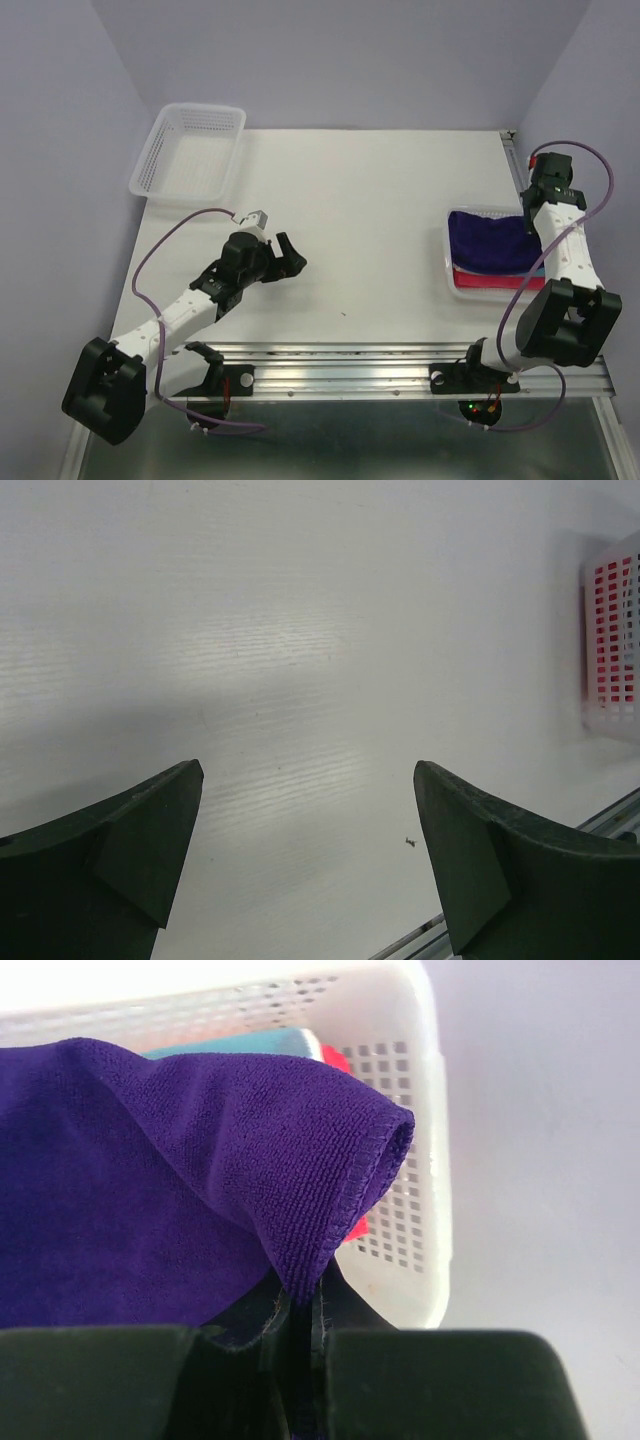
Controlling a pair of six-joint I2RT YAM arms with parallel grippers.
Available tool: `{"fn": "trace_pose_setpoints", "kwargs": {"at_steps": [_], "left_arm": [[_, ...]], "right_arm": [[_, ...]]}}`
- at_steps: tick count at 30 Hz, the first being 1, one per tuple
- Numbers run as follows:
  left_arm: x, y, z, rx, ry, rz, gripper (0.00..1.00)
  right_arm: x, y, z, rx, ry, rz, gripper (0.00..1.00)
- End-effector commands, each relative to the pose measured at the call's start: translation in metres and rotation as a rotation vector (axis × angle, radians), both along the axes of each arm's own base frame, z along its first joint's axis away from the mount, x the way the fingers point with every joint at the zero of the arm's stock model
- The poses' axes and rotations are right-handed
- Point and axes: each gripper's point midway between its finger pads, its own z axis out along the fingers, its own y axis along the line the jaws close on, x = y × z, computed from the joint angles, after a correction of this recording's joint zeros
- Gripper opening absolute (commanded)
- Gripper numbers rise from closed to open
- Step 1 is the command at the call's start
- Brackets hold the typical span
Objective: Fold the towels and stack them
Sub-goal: Neatly place the folded towel into the bin
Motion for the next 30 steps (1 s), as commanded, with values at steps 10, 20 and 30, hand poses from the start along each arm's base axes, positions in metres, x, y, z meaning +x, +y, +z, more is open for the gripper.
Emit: {"fn": "trace_pose_setpoints", "kwargs": {"at_steps": [10,20,30], "left_arm": [[0.007,-0.002,0.0,-0.001,-0.034,-0.011,0.99],[0.008,0.0,0.004,0.003,-0.047,-0.002,0.99],[0.017,0.012,0.042,-0.017,-0.115,0.095,0.99]], "right_arm": [[0.024,-0.039,0.041,-0.082,-0.103,0.029,0.04],[0.032,-0.056,0.044,-0.08,-0.126,-0.024,1.0],[0.036,0.0,0.149,0.195,-0.659,-0.123,1.0]]}}
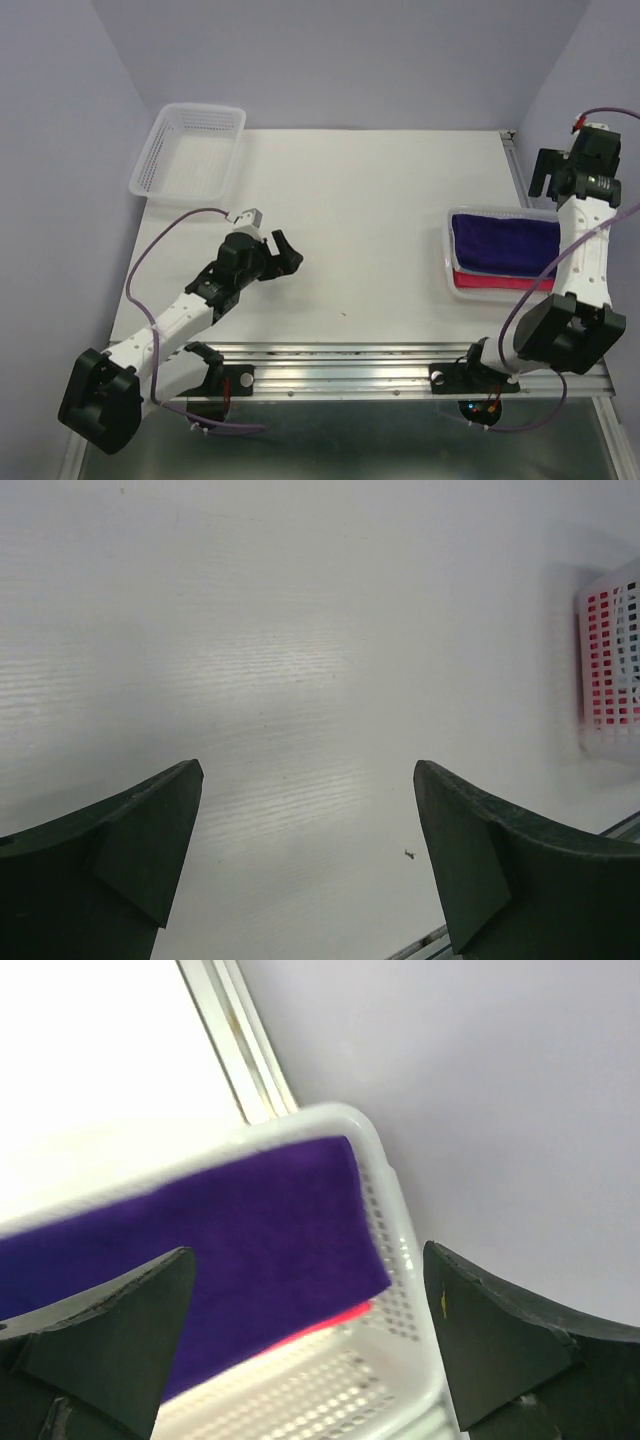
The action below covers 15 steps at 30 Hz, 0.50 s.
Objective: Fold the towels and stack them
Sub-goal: Neatly place the folded towel into the bin
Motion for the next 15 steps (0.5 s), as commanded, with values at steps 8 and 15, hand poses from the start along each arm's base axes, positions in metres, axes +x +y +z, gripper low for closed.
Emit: {"fn": "trace_pose_setpoints", "kwargs": {"at_steps": [8,15], "left_arm": [[0.021,0.054,0.106,-0.047,-0.186,0.355,0.99],[0.003,0.079,0.127,-0.084,-0.204,0.458,0.99]], "right_arm": [[-0.043,0.124,0.074,0.478,-0.763,0.093,1.0],[-0.075,0.128,0.042,0.467,-0.759,0.025,1.0]]}}
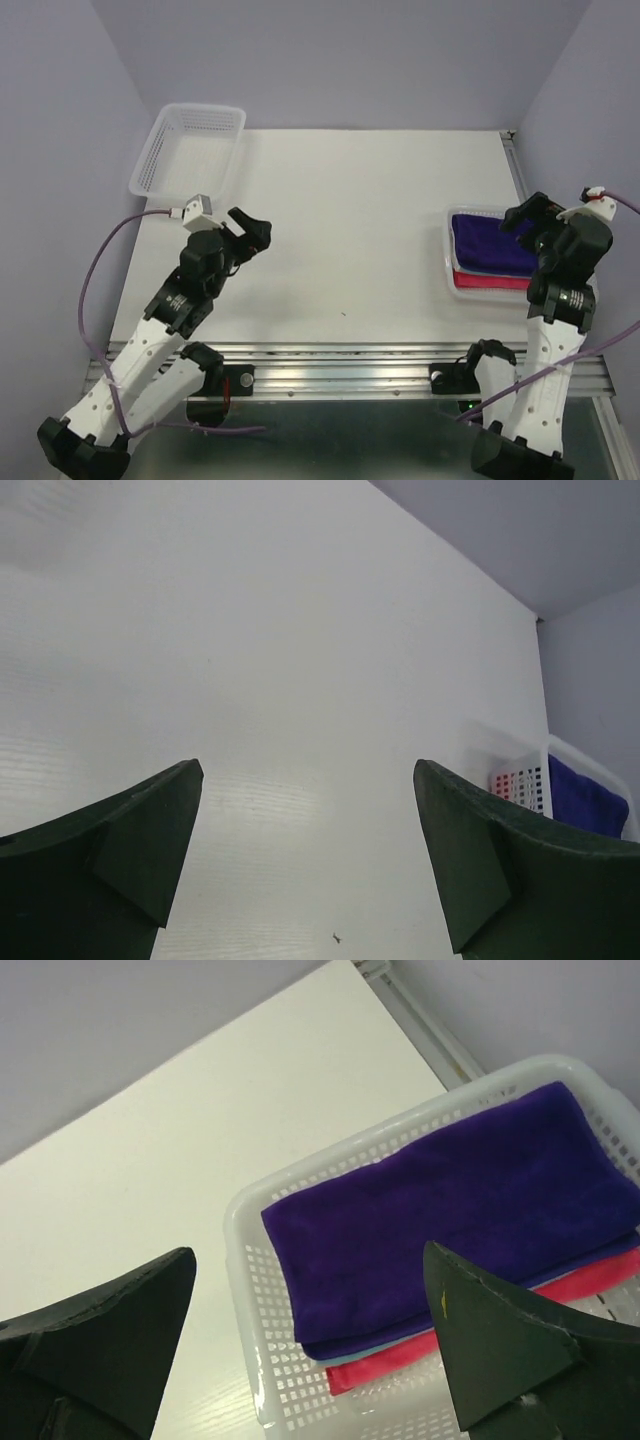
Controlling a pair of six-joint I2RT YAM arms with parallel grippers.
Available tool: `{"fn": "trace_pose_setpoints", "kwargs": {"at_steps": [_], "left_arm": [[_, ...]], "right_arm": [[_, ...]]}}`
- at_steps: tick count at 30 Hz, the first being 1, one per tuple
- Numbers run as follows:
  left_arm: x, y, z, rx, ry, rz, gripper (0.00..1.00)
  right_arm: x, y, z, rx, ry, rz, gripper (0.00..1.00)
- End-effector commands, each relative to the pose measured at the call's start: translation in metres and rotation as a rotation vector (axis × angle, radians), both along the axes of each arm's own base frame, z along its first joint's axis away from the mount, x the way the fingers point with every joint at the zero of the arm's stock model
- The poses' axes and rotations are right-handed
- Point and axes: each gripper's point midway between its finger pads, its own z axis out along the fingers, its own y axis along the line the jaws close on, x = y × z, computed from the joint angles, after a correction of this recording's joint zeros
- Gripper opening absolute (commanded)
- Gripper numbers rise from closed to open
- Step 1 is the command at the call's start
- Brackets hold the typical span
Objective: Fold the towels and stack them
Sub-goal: Neatly place the folded towel into the bin
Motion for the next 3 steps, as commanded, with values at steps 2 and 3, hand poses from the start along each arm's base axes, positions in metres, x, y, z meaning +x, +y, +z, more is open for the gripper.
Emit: {"fn": "trace_pose_setpoints", "kwargs": {"at_steps": [2,3], "left_arm": [[-0.0095,0.0227,0.003,0.002,0.018,0.097,0.99],[-0.0102,0.0231,0.0053,-0.002,0.015,0.098,0.99]], "right_arm": [[-0.0005,-0.0017,-0.0186,0.033,-0.006,-0.026,1.0],[-0.0003,-0.0023,-0.0184,0.034,-0.005,-0.029,1.0]]}}
